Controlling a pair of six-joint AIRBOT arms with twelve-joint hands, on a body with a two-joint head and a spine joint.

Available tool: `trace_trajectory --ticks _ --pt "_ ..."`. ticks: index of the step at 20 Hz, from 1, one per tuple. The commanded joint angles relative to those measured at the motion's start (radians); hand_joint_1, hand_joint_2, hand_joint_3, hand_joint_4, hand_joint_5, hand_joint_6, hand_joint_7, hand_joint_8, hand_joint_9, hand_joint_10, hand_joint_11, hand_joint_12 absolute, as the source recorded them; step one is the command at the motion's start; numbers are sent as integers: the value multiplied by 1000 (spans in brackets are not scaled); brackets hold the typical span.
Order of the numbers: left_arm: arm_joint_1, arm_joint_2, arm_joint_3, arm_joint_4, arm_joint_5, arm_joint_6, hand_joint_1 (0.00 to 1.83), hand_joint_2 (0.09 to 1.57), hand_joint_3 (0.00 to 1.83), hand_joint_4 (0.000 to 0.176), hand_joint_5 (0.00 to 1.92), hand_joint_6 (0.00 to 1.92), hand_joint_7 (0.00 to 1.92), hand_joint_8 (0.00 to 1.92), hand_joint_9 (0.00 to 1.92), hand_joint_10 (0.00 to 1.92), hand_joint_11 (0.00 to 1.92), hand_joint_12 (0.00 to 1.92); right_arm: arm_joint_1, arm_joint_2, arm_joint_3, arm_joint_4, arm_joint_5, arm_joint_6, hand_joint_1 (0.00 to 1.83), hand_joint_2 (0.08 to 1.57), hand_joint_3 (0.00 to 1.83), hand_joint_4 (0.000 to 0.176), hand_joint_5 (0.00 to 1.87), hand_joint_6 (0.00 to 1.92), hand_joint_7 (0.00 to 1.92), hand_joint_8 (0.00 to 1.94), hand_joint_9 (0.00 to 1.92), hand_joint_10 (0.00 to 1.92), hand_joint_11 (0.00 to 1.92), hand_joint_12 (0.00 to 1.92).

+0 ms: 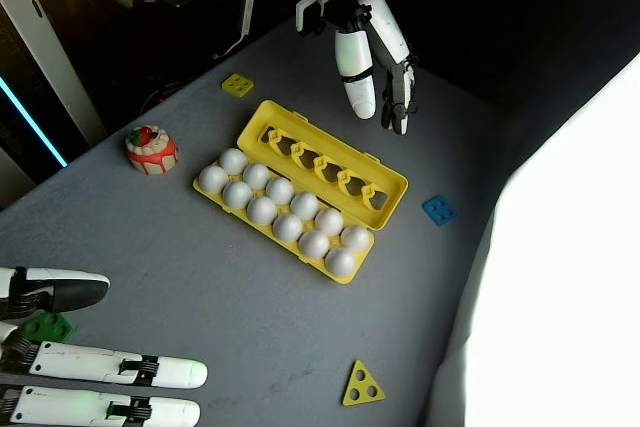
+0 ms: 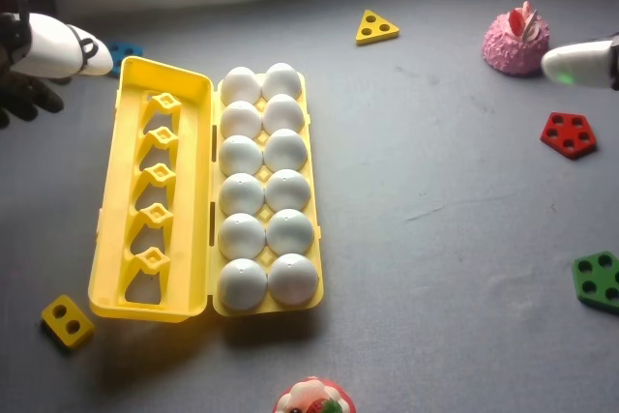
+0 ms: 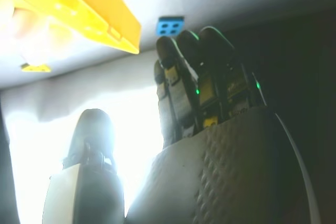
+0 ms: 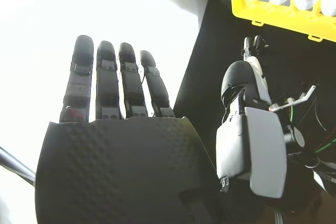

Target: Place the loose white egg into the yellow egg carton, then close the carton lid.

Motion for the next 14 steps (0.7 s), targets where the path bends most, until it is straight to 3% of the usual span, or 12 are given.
trace_trajectory --ticks 1,3,5,6,9,10,14 --pt "0 -4 1 61 -17 -24 303 1291 0 0 466 10 562 157 197 972 0 1545 3 17 -4 9 113 -1 187 1152 0 0 151 5 144 14 112 10 0 411" --pt "16 -16 -1 61 -49 -75 279 1303 3 0 458 5 538 166 189 941 0 1507 4 41 -17 9 87 -1 184 1151 1 0 146 0 153 0 162 11 0 441" --pt "34 -21 -3 61 -66 -124 299 1289 0 0 504 22 562 197 228 940 0 1563 58 55 -31 9 0 -2 200 1151 0 0 153 4 150 1 166 7 0 352" --pt "47 -28 -4 61 -79 -161 297 1295 0 0 488 15 552 201 219 940 0 1549 70 63 -35 9 -26 -2 159 1155 0 0 152 2 171 4 194 14 0 482" --pt "66 -36 -16 57 -120 -225 313 1294 0 1 492 16 545 209 209 940 0 1555 42 73 -35 9 -2 -3 168 1153 0 0 152 2 155 4 177 8 0 412" --pt "72 -36 -20 46 -128 -234 294 1290 0 9 499 18 554 220 235 923 0 1569 25 75 -35 9 24 -3 158 1157 1 0 149 1 156 3 177 7 0 422" --pt "124 -40 -49 30 -147 -346 290 1298 1 0 495 13 535 224 227 925 0 1604 -10 83 -35 9 99 -3 182 1162 1 0 148 2 125 0 149 1 0 282"
